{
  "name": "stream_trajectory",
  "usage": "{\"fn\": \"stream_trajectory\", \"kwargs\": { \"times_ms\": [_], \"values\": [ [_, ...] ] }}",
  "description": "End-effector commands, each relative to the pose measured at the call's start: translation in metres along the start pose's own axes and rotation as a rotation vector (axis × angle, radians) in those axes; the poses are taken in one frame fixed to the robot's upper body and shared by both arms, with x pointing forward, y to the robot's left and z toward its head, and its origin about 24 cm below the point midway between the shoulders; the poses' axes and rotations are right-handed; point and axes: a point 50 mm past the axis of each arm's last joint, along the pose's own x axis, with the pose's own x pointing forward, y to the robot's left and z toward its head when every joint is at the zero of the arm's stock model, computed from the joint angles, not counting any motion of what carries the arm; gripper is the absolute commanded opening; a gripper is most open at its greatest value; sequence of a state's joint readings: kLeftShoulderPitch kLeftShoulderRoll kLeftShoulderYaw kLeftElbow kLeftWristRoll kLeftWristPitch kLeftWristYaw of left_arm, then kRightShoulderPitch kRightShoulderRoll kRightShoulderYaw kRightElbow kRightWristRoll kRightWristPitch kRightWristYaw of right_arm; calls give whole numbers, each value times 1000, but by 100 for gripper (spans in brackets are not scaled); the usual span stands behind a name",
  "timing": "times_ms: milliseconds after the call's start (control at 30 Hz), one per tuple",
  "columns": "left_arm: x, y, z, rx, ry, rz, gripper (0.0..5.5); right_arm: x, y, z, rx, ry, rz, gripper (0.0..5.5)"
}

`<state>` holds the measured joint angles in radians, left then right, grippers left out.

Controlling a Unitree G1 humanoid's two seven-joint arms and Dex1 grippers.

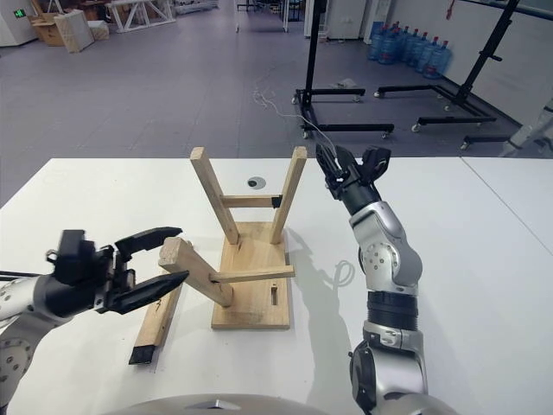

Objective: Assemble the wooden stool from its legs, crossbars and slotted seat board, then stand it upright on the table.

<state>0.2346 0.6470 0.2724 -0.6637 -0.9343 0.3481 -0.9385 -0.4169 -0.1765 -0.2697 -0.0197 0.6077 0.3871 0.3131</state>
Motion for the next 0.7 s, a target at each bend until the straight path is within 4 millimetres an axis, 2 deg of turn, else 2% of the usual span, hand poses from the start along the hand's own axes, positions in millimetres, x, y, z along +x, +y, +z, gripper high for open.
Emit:
{"fn": "stream_trajectory", "kwargs": {
  "times_ms": [33,133,200,333,400,467,600,700],
  "values": [
    [-11,2,20,22,-115,54,373,-4,-1,-1,15,-17,-20,284],
    [-20,7,42,31,-269,92,373,-5,-1,0,19,-30,-28,284],
    [-29,14,37,-6,-217,184,373,-5,-1,0,18,-36,-31,284],
    [-42,30,-20,-73,230,468,373,-10,-4,-1,31,-39,-52,284],
    [-36,34,-50,-151,329,569,373,-13,-4,-4,46,-35,-62,284],
    [-24,28,-76,-229,383,601,373,-14,-1,-6,51,-31,-61,284],
    [-17,32,-109,-232,503,824,373,-15,0,-8,58,-38,-67,284],
    [-15,32,-113,-182,531,961,373,-19,0,-9,57,-42,-76,284]
  ]
}}
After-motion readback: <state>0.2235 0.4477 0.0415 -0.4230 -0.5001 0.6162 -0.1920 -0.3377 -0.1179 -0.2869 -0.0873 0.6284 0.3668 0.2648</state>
